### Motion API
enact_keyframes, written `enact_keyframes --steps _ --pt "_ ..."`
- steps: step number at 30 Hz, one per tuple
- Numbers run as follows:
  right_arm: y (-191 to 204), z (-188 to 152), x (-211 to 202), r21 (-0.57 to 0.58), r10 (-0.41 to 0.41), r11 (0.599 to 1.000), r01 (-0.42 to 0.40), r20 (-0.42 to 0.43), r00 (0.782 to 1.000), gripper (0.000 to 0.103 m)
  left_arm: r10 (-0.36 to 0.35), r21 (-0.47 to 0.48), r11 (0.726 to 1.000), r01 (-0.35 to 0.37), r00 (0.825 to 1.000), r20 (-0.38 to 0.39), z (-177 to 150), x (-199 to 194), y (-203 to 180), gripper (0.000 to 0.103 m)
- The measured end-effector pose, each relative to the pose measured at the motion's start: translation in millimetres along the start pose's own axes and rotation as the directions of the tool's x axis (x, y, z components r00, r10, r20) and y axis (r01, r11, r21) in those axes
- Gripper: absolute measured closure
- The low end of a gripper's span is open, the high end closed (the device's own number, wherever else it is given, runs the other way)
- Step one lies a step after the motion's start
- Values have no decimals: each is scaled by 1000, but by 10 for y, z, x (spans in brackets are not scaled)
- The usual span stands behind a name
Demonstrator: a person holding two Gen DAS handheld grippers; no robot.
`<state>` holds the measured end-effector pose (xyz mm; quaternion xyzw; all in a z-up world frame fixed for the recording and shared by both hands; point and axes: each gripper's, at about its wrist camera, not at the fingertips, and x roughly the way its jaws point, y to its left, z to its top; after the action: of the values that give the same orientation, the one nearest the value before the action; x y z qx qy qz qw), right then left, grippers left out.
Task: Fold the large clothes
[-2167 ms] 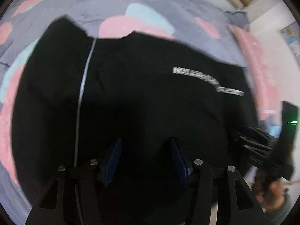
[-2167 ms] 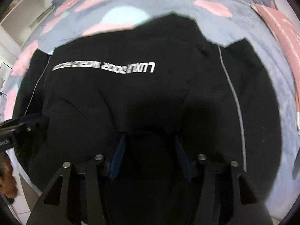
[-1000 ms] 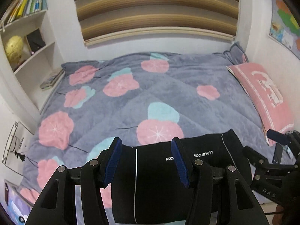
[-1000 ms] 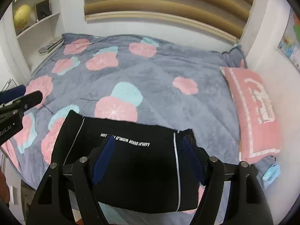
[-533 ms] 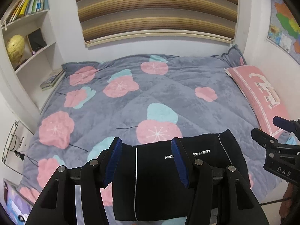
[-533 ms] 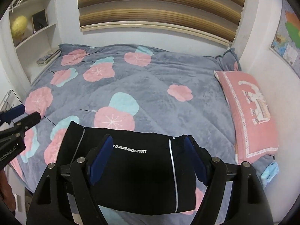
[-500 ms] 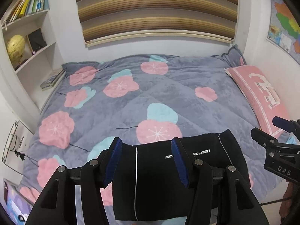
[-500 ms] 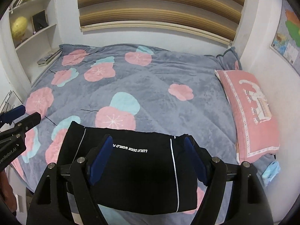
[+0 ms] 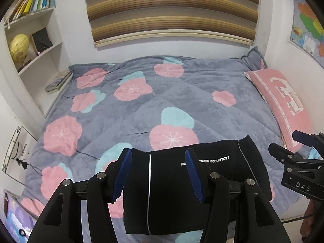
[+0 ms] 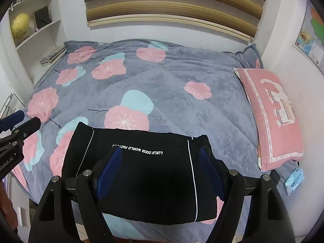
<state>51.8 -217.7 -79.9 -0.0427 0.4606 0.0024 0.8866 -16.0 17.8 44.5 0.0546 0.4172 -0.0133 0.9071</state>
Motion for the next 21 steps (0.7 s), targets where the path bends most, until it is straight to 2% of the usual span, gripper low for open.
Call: enact_keyframes --steps 21 --pt "368 -41 206 -27 26 999 -28 -57 998 23 54 -17 998 -55 997 -53 -70 226 334 46"
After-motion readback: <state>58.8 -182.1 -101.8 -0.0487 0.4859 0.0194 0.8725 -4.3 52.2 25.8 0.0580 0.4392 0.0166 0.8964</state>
